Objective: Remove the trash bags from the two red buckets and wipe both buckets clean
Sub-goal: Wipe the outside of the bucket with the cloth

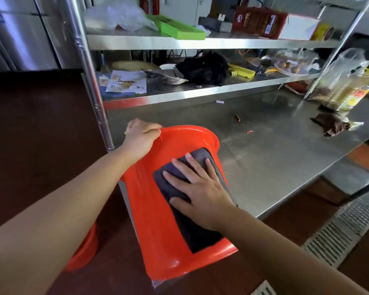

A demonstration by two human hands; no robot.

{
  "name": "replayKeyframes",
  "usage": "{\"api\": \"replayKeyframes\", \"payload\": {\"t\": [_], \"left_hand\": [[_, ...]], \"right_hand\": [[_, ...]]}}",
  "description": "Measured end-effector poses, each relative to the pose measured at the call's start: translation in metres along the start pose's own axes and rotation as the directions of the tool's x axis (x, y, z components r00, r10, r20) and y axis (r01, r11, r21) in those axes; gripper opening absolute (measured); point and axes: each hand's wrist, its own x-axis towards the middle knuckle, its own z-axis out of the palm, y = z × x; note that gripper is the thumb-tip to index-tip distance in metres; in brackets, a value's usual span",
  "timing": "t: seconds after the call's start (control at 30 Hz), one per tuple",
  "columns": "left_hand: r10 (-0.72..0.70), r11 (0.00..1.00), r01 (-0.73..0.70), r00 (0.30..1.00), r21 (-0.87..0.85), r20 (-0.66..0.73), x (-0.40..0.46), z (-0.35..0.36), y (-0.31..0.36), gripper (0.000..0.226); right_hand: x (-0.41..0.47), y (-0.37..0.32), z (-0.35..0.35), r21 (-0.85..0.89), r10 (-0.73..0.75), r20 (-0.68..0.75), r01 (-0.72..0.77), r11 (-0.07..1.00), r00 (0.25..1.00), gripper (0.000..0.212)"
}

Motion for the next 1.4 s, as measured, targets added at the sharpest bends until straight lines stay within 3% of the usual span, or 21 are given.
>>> {"api": "replayKeyframes", "payload": {"t": [0.2, 0.4, 0.57, 0.8, 0.9, 1.0, 1.1, 1.17, 1.4], "left_hand": [[0.058, 0.997, -0.057, 0.998, 0.056, -0.025, -0.005, -0.010, -0.011, 0.046], [0.084, 0.991, -0.081, 0.996, 0.109, -0.023, -0.018, -0.022, -0.011, 0.036], [-0.024, 0.999, 0.023, 1.000, -0.032, -0.016, -0.033, -0.035, -0.021, 0.046], [-0.096, 0.987, 0.094, 0.995, -0.132, -0.013, -0.035, -0.038, -0.025, 0.039], [-0.155, 0.971, 0.164, 0.986, -0.175, 0.064, -0.030, -0.037, -0.008, 0.043], [-0.309, 0.922, 0.340, 0.934, -0.185, 0.177, -0.018, -0.032, 0.011, 0.024], [-0.442, 0.852, 0.486, 0.867, -0.196, 0.229, -0.013, -0.029, 0.011, 0.055], [-0.477, 0.824, 0.508, 0.861, -0.250, 0.177, -0.014, -0.028, 0.004, 0.056], [-0.553, 0.739, 0.523, 0.831, -0.425, 0.060, -0.018, -0.027, -0.004, 0.022]], "right_hand": [[0.076, 0.019, -0.005, 0.080, 0.193, -0.155, -0.182, 0.980, 0.969, 0.050], [0.071, 0.007, 0.000, 0.030, 0.161, -0.120, -0.159, 0.987, 0.980, 0.053], [0.017, -0.013, 0.007, 0.055, 0.098, -0.077, -0.094, 0.994, 0.992, 0.058], [-0.067, -0.028, 0.009, 0.072, 0.079, 0.014, -0.080, 0.994, 0.997, 0.061], [-0.079, -0.031, 0.007, 0.061, 0.071, 0.041, -0.073, 0.995, 0.997, 0.063], [-0.074, -0.033, 0.007, 0.051, 0.067, 0.031, -0.068, 0.996, 0.997, 0.064], [-0.063, -0.033, 0.012, 0.067, 0.049, 0.005, -0.049, 0.997, 0.999, 0.063], [-0.051, -0.028, 0.014, 0.076, 0.032, -0.002, -0.031, 0.997, 0.999, 0.062], [0.037, 0.005, 0.003, 0.109, -0.003, -0.021, 0.005, 0.994, 1.000, 0.061]]}}
